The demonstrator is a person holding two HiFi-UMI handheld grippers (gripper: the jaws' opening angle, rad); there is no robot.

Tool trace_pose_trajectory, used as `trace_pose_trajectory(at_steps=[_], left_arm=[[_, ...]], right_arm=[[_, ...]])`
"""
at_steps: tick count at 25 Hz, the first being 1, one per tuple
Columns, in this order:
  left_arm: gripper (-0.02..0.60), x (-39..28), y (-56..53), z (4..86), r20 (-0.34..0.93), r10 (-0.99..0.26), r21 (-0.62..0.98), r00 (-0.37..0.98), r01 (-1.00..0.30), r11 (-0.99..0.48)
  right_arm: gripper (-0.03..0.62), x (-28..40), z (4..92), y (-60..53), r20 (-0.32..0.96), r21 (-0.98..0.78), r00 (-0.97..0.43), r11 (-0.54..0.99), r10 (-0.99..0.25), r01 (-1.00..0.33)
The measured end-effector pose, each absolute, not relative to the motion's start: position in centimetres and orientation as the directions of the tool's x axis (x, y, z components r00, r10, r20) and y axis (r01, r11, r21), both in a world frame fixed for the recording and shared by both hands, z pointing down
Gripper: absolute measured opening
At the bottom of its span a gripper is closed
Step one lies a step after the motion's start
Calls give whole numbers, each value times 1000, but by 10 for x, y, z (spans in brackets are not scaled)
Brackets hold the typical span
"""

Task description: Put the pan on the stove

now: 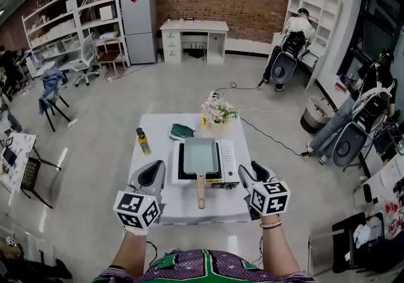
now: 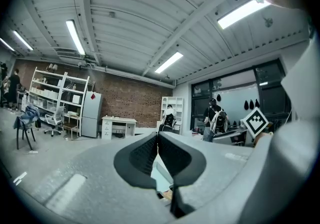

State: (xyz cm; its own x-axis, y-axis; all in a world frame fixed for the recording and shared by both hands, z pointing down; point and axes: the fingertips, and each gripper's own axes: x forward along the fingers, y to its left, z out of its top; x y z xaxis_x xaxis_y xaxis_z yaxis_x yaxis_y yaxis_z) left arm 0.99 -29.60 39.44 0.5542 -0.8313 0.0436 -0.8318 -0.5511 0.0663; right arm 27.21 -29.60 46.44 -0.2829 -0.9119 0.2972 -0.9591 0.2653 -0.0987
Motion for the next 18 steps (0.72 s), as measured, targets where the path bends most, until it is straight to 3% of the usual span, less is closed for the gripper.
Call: trace_pose_trajectory(at_steps=[10,18], left_arm=[[18,8,-294,370,-1,-849,18,528,-849,-528],[18,0,-294,368,-14,-855,-6,518,-855,-518]], right_arm=[[173,241,391,-288,100,-60,-344,339,-934,-939],[161,234,379,-290,57,-43,-334,332,-941,-942]])
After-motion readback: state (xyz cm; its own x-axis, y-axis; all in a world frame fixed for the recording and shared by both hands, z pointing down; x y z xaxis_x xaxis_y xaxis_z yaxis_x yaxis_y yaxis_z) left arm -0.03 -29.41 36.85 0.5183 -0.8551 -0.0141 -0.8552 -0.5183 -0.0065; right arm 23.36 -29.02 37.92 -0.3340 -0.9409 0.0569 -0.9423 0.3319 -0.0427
